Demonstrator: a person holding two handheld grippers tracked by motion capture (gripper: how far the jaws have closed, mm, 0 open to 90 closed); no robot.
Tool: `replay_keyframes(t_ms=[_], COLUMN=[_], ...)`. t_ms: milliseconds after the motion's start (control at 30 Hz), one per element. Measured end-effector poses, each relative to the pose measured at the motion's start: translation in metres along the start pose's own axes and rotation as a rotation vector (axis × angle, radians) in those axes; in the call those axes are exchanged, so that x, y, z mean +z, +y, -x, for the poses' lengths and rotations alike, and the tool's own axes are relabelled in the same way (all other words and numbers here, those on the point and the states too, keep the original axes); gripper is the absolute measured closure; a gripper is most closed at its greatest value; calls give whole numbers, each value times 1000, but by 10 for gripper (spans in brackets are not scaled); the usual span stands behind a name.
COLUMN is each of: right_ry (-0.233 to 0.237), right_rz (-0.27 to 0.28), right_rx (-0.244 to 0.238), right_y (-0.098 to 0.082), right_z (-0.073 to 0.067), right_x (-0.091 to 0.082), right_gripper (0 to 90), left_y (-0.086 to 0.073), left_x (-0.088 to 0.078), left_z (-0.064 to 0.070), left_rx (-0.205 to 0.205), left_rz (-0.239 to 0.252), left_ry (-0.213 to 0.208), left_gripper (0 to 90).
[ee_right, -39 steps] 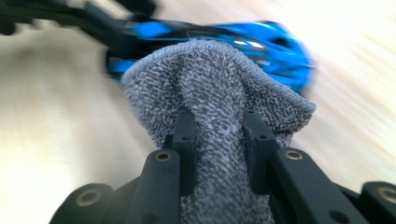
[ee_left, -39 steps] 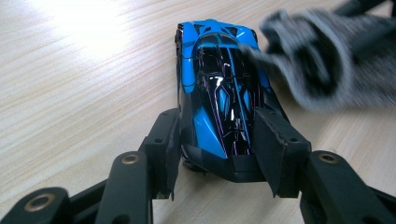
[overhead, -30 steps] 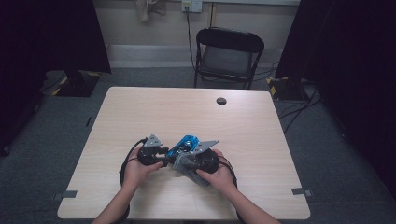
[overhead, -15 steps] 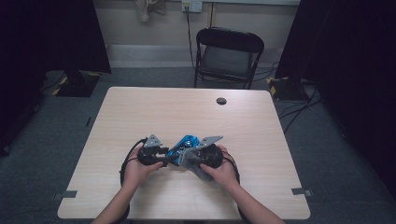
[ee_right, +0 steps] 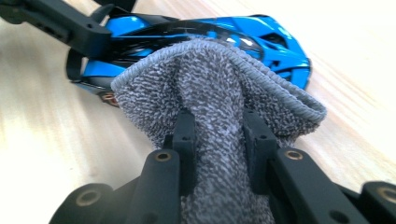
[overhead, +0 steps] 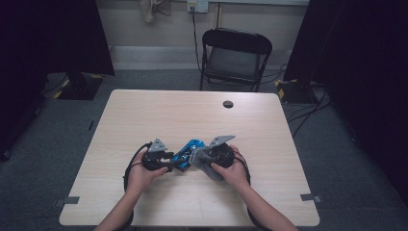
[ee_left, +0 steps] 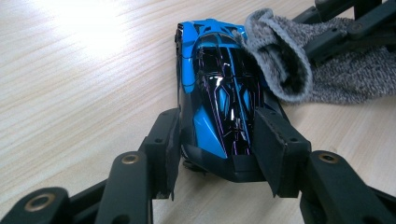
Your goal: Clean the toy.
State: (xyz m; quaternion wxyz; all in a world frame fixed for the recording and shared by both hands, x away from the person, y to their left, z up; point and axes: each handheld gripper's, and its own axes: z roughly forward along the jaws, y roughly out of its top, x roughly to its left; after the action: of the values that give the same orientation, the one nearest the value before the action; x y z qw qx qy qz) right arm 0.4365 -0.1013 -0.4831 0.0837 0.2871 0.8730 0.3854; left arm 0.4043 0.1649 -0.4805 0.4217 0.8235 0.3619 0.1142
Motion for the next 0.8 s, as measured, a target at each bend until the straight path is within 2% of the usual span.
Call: replay_keyframes(t_ms=[433, 800], right_ry=[-34, -88], right_rz=[5, 6], right_rx=[35, 70], right_y=[-2, -3], right_z=[14, 30], right_x=[-3, -6], right_gripper=[715, 714], left_y=[0, 0], left_x=[0, 0], left_z=[0, 0], left_rx=[10, 6], left_rz=[-3, -3], left_ry=[3, 2], left_gripper=[526, 526])
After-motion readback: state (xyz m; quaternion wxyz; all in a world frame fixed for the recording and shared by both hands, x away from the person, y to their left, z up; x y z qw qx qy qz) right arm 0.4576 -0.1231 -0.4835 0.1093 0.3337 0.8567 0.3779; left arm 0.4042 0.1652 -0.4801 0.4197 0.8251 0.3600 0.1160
